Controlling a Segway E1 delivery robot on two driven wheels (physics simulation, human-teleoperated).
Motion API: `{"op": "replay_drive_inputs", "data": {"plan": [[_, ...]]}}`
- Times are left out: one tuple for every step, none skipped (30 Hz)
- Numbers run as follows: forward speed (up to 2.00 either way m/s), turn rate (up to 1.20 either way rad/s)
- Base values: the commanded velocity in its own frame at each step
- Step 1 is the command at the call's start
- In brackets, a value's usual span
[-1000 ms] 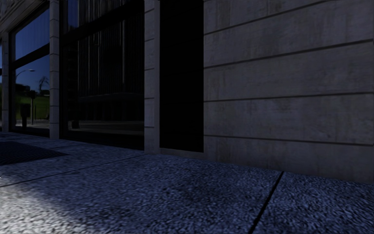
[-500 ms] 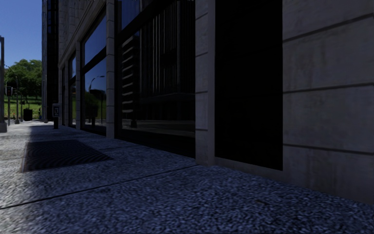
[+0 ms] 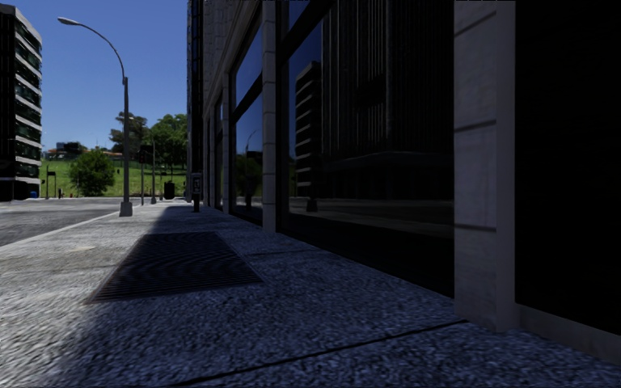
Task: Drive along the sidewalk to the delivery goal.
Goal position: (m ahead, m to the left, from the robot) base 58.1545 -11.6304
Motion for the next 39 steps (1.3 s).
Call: {"op": "replay_drive_inputs", "data": {"plan": [[2.00, 0.67], [2.00, 0.67], [2.00, 0.67], [2.00, 0.67], [2.00, 0.67], [2.00, 0.67], [2.00, 0.67], [2.00, 0.67], [2.00, 0.67], [2.00, 0.67], [2.00, 0.66], [2.00, 0.66], [2.00, 0.63], [2.00, 0.63], [2.00, 0.61], [2.00, 0.61], [2.00, 0.53], [2.00, 0.32], [2.00, 0.32], [2.00, 0.00], [2.00, 0.00], [2.00, 0.00], [2.00, 0.00], [2.00, 0.00], [2.00, 0.00], [2.00, 0.00], [2.00, 0.00], [2.00, 0.00], [2.00, 0.00], [2.00, 0.00], [2.00, 0.00], [2.00, 0.00], [2.00, 0.03], [2.00, 0.03], [2.00, 0.06], [2.00, 0.13], [2.00, 0.17], [2.00, 0.17], [2.00, 0.21]]}}
